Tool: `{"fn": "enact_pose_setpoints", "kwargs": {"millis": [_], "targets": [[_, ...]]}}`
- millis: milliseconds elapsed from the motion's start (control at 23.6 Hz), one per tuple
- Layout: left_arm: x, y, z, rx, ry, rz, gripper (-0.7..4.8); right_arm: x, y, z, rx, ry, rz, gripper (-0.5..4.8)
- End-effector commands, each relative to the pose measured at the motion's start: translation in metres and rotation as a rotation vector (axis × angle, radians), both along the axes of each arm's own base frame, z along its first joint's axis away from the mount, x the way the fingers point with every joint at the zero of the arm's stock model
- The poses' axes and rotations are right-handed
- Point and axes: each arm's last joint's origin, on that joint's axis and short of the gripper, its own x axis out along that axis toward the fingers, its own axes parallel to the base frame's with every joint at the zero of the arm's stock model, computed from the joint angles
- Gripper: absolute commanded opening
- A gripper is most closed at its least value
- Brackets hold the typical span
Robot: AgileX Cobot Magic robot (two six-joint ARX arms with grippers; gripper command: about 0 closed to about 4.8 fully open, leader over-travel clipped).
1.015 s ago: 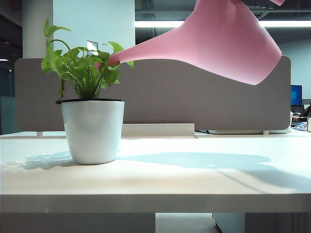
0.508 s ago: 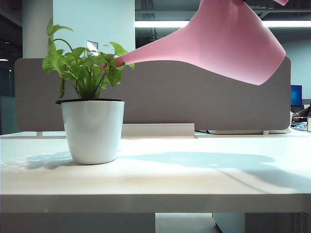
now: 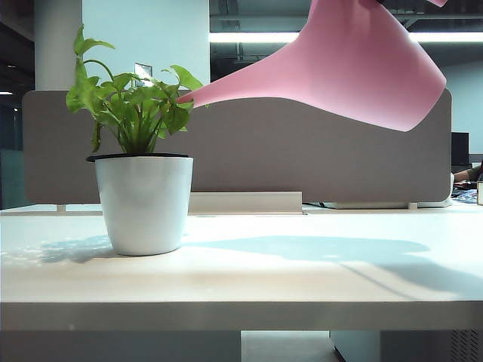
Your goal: Pick up the watering can from the table, water the potted plant, and put the can back.
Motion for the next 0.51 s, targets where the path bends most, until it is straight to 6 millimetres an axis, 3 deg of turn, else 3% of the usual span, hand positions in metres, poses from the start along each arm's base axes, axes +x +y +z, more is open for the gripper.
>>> {"fn": "enact_pose_setpoints", "kwargs": {"millis": [42,211,508], "targets": [[0.000,0.000,0.002,-0.008,-0.011,-0.005,0.03,-0.004,-0.001,0.015,0.030,-0.092,0.000,-0.01],[-0.001,0.000,0.002,-0.008,-0.010,-0.005,0.03,-0.004,-0.001,0.015,0.041,-0.089,0.001,-0.01],[-0.001,0.000,0.002,-0.008,-0.011,-0.005,0.03,0.005,-0.001,0.003,0.288,0.022,-0.067,-0.01]]}}
